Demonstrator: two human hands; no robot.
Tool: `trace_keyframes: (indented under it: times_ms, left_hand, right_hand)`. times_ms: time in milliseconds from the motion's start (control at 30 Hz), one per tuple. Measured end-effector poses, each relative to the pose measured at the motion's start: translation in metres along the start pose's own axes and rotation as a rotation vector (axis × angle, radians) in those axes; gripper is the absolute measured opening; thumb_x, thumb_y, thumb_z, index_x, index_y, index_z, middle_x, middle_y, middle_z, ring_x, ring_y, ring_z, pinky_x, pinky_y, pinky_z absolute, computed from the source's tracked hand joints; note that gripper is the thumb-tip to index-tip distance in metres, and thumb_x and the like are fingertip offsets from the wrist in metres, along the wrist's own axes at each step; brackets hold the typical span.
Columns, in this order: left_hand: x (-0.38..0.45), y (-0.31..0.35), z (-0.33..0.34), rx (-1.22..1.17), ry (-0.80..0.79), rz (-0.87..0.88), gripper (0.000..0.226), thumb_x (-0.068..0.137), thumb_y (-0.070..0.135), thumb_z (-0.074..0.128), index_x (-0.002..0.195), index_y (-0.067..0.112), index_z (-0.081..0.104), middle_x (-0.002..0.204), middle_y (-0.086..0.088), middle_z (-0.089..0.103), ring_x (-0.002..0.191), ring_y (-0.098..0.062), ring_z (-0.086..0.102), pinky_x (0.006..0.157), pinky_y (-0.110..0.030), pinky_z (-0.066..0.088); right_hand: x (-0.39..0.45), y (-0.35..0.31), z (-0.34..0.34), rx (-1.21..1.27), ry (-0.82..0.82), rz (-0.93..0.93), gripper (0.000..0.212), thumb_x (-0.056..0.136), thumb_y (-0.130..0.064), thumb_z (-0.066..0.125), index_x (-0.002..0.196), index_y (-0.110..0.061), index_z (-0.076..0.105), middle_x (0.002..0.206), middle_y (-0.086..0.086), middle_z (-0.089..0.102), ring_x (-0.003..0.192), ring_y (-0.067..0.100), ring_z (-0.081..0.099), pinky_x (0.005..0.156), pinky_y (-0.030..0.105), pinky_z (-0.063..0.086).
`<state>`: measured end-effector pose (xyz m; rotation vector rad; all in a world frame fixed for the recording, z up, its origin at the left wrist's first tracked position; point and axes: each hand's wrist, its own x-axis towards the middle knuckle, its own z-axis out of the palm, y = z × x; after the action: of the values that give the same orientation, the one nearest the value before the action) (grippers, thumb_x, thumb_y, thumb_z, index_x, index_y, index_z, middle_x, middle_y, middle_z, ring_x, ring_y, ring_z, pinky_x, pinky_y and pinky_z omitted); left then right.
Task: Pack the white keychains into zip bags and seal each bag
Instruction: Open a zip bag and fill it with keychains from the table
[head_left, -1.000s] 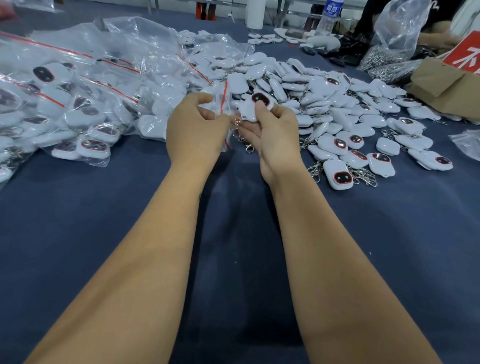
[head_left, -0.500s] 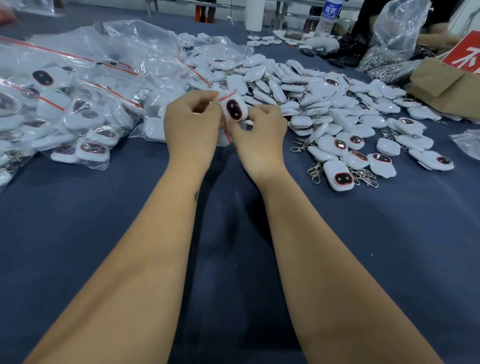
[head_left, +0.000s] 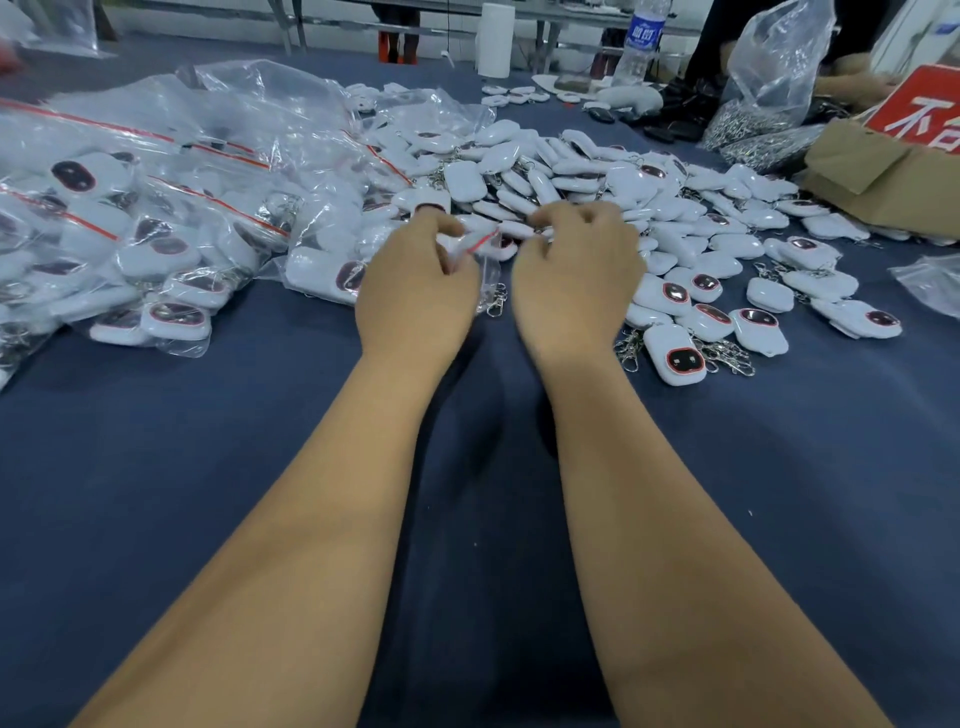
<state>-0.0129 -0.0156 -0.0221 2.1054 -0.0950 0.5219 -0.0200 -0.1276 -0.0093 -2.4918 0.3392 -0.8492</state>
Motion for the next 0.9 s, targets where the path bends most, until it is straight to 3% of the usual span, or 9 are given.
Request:
trace_keyframes:
  times_ms: [133, 300, 400, 467, 533, 600, 700, 800, 900]
  left_hand:
    - [0.002, -0.007, 0.003, 0.287, -0.063, 0.048, 0.032, 0.088, 0.021, 0.058, 0.12, 0.025, 0.058, 0.116, -0.002, 0.062, 0.108, -0.025, 0.055, 0.072, -0.033, 0.036]
    - [0.011, -0.016, -0.013, 0.328, 0.068, -0.035, 0.031, 0.084, 0.012, 0.054, 0.112, 0.021, 0.065, 0.114, -0.007, 0.063, 0.111, -0.032, 0.053, 0.066, -0.039, 0.038]
    - [0.011, -0.015, -0.015, 0.369, 0.06, -0.071, 0.035, 0.08, 0.008, 0.053, 0.11, 0.021, 0.065, 0.112, -0.008, 0.063, 0.11, -0.033, 0.052, 0.067, -0.037, 0.038]
    - [0.007, -0.008, -0.01, 0.419, 0.06, 0.036, 0.032, 0.084, 0.017, 0.057, 0.115, 0.018, 0.063, 0.118, -0.01, 0.056, 0.115, -0.032, 0.046, 0.071, -0.034, 0.034]
    - [0.0, 0.004, -0.003, 0.243, 0.109, 0.221, 0.029, 0.084, 0.02, 0.056, 0.113, 0.019, 0.062, 0.116, -0.006, 0.052, 0.11, -0.023, 0.047, 0.074, -0.028, 0.035]
    - [-0.005, 0.016, 0.002, -0.134, 0.024, 0.237, 0.021, 0.085, 0.017, 0.053, 0.099, 0.028, 0.064, 0.1, 0.004, 0.055, 0.085, -0.01, 0.052, 0.07, -0.021, 0.039]
    - [-0.005, 0.022, 0.007, -0.565, -0.227, -0.091, 0.021, 0.091, 0.01, 0.054, 0.091, 0.028, 0.064, 0.085, 0.008, 0.059, 0.067, -0.008, 0.055, 0.057, -0.023, 0.047]
    - [0.003, 0.021, 0.007, -0.816, -0.173, -0.336, 0.017, 0.095, 0.006, 0.051, 0.093, 0.016, 0.064, 0.084, 0.0, 0.06, 0.074, -0.012, 0.059, 0.06, -0.021, 0.053]
    - [0.012, 0.016, 0.004, -1.013, -0.109, -0.461, 0.013, 0.097, 0.011, 0.051, 0.099, 0.012, 0.063, 0.091, -0.003, 0.063, 0.081, -0.014, 0.06, 0.071, -0.02, 0.054]
  right_hand:
    - [0.001, 0.02, -0.003, -0.282, -0.208, 0.194, 0.057, 0.091, -0.025, 0.048, 0.147, -0.022, 0.038, 0.16, 0.017, 0.018, 0.148, 0.036, 0.011, 0.119, 0.048, 0.008]
    - [0.001, 0.019, 0.001, -0.383, -0.163, 0.085, 0.04, 0.083, -0.013, 0.051, 0.121, -0.021, 0.057, 0.134, 0.007, 0.052, 0.14, 0.034, 0.024, 0.113, 0.052, 0.014]
    - [0.001, 0.018, 0.003, -0.406, -0.16, 0.09, 0.038, 0.081, -0.008, 0.05, 0.116, -0.021, 0.058, 0.129, 0.006, 0.055, 0.139, 0.034, 0.024, 0.112, 0.054, 0.011]
    - [0.0, 0.018, 0.006, -0.427, -0.19, 0.097, 0.036, 0.084, -0.011, 0.048, 0.118, -0.018, 0.058, 0.136, 0.007, 0.048, 0.142, 0.034, 0.018, 0.113, 0.056, 0.008]
    - [-0.001, 0.019, 0.007, -0.431, -0.198, 0.087, 0.033, 0.087, -0.013, 0.047, 0.117, -0.017, 0.059, 0.141, 0.009, 0.042, 0.143, 0.035, 0.015, 0.113, 0.057, 0.006]
    - [0.0, 0.02, 0.008, -0.424, -0.199, 0.076, 0.028, 0.089, -0.015, 0.049, 0.115, -0.018, 0.06, 0.143, 0.009, 0.039, 0.143, 0.036, 0.014, 0.114, 0.058, 0.006]
    - [0.001, 0.021, 0.008, -0.402, -0.179, 0.038, 0.022, 0.093, -0.016, 0.05, 0.111, -0.018, 0.063, 0.143, 0.006, 0.04, 0.143, 0.035, 0.014, 0.114, 0.058, 0.006]
    - [0.005, 0.016, 0.007, -0.328, -0.002, -0.028, 0.025, 0.101, -0.023, 0.044, 0.11, -0.018, 0.067, 0.133, 0.004, 0.051, 0.135, 0.032, 0.029, 0.108, 0.049, 0.019]
    - [0.004, -0.001, 0.005, 0.204, 0.014, 0.04, 0.036, 0.106, -0.028, 0.033, 0.091, -0.014, 0.061, 0.098, 0.005, 0.062, 0.096, 0.024, 0.055, 0.084, 0.04, 0.037]
